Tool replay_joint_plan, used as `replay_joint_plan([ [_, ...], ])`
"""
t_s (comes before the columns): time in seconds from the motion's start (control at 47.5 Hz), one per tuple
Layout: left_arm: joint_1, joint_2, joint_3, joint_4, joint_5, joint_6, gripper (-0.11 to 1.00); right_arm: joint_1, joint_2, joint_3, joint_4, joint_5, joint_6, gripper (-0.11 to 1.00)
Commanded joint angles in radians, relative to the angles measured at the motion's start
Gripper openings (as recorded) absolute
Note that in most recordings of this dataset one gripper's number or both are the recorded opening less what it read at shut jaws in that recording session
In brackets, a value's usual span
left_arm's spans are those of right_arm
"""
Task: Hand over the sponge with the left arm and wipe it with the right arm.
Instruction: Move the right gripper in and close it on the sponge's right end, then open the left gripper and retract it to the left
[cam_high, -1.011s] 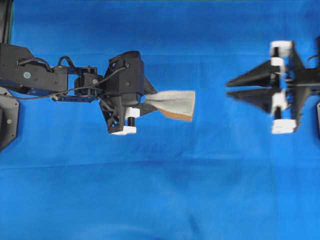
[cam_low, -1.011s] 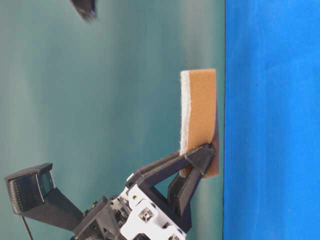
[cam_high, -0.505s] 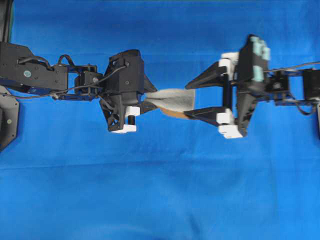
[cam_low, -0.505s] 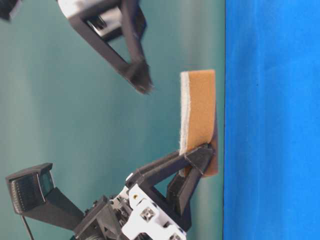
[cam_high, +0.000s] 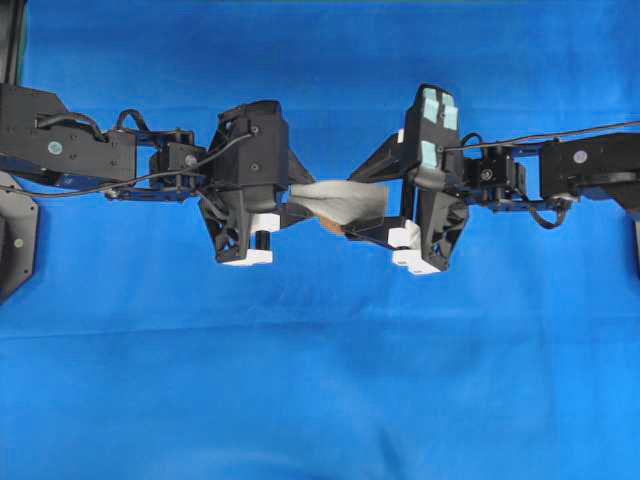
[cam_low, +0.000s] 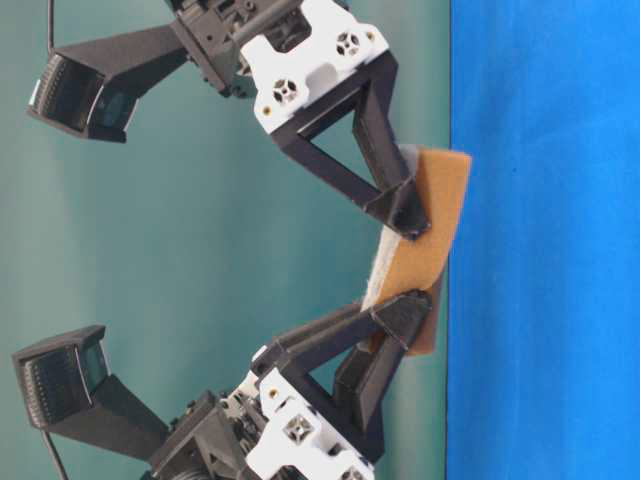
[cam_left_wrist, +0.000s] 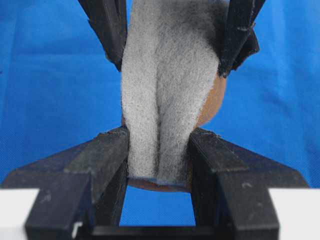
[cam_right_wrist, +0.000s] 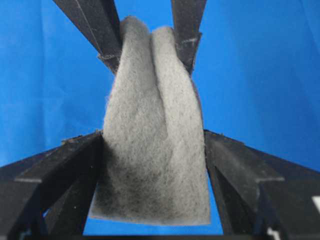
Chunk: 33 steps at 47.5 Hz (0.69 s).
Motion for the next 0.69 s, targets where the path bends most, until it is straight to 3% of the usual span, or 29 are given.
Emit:
replay_joint_plan([
  [0.0, 0.002, -0.014, -0.018, 0.002, -0.014, 0.002, 0.29, 0.003, -0.011, -0.021, -0.008, -0.006, -0.011, 0.72],
  [0.105, 0.002, -0.014, -0.018, 0.003, -0.014, 0.005, 0.29, 0.003, -0.011, -0.023, -0.028, -0.006, -0.015, 0.62],
  [0.295, 0.002, -0.020, -0.021, 0.002, -0.028, 0.058, 0.23, 0.003, -0.012, -0.026, -0.035, -0.002, -0.021, 0.20],
  [0.611, 0.002, -0.052, -0.014, -0.003, -0.046, 0.020, 0.23, 0.002, -0.058, -0.011, -0.035, 0.014, -0.021, 0.20],
  [0.674, 0.000, -0.074, -0.003, -0.003, -0.052, 0.012, 0.37, 0.002, -0.069, -0.005, -0.037, 0.018, -0.023, 0.20],
])
